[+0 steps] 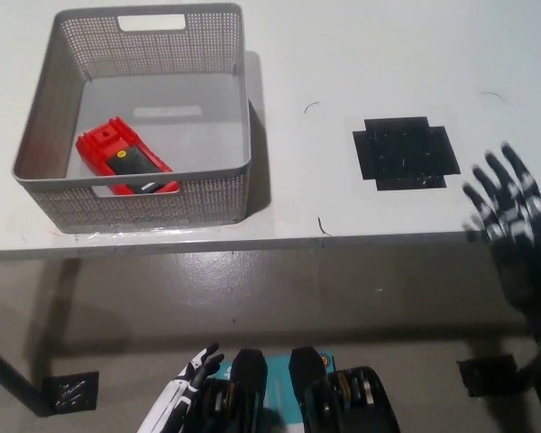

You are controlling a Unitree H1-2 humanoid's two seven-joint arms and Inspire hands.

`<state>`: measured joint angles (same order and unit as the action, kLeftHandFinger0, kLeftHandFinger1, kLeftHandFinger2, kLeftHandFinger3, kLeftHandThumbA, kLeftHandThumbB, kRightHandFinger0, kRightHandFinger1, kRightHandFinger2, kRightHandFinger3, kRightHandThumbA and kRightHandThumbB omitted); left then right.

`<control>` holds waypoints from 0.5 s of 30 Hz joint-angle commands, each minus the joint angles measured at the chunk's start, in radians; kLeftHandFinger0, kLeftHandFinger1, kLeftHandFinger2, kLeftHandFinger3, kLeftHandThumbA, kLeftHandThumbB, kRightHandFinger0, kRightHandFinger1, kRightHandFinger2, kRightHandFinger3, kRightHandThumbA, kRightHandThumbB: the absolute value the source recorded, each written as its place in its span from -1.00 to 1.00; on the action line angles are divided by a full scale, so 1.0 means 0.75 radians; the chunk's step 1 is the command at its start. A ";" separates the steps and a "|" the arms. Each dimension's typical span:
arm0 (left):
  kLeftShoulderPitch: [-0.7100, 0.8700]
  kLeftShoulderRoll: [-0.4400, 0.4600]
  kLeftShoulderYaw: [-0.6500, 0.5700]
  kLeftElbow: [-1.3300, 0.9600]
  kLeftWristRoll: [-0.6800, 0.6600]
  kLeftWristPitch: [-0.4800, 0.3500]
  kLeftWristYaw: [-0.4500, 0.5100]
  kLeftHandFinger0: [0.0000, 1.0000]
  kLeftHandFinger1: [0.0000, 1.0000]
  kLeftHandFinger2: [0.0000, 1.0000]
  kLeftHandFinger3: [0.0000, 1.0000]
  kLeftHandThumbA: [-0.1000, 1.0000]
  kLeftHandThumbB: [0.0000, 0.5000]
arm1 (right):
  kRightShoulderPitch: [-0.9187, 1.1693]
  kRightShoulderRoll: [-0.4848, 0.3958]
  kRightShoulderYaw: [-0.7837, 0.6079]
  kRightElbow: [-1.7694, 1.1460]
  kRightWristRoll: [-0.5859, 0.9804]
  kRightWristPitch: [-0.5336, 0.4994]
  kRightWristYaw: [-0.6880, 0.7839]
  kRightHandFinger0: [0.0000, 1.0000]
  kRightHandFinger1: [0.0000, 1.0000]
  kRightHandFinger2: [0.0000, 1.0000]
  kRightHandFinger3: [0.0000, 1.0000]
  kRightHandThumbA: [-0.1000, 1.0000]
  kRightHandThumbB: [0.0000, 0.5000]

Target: Use the right hand to pick up a multimeter on the right side and put it into a container on the left side

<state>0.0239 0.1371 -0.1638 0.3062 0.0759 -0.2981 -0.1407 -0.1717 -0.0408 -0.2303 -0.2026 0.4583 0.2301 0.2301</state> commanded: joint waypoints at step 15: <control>0.010 -0.012 0.037 -0.011 -0.009 -0.079 0.032 1.00 1.00 1.00 1.00 1.00 0.54 | 0.372 -0.228 0.533 0.139 -0.803 -0.696 0.038 1.00 1.00 1.00 1.00 1.00 0.96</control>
<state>0.0419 0.1355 -0.1618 0.3148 0.0754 -0.2983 -0.1400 0.1436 -0.1603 0.0723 -0.2467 0.1483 0.0068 0.2687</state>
